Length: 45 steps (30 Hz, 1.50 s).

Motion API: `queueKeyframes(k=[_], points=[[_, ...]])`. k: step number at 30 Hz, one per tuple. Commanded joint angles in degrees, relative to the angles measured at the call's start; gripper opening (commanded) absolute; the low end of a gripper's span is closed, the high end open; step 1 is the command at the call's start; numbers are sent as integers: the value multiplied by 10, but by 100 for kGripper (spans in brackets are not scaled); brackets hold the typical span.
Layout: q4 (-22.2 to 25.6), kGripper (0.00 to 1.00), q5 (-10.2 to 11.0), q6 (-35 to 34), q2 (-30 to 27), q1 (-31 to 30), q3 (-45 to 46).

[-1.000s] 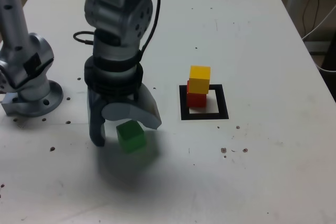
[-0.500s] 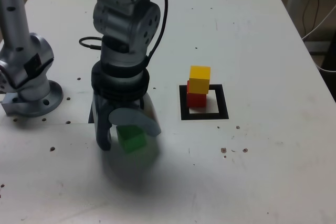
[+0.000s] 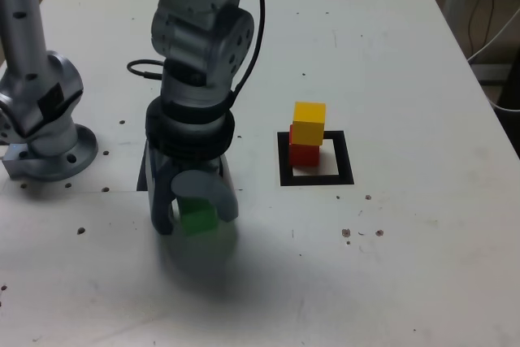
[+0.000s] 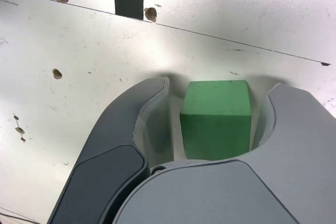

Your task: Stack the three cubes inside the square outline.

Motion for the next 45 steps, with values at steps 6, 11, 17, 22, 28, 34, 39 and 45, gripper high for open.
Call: queueKeyframes(k=[6, 11, 17, 22, 28, 34, 39, 45], points=[[-3, 40, 11, 3, -4, 2, -5], [-7, 37, 18, 3, -9, 2, -6], [9, 30, 41, 11, -47, 12, -7], [52, 28, 52, 82, -87, 54, -15], [134, 28, 74, 249, -100, 142, -76], [237, 28, 136, 332, -102, 182, -198], [283, 28, 135, 350, -76, 199, -296], [319, 28, 123, 355, -7, 201, -403]])
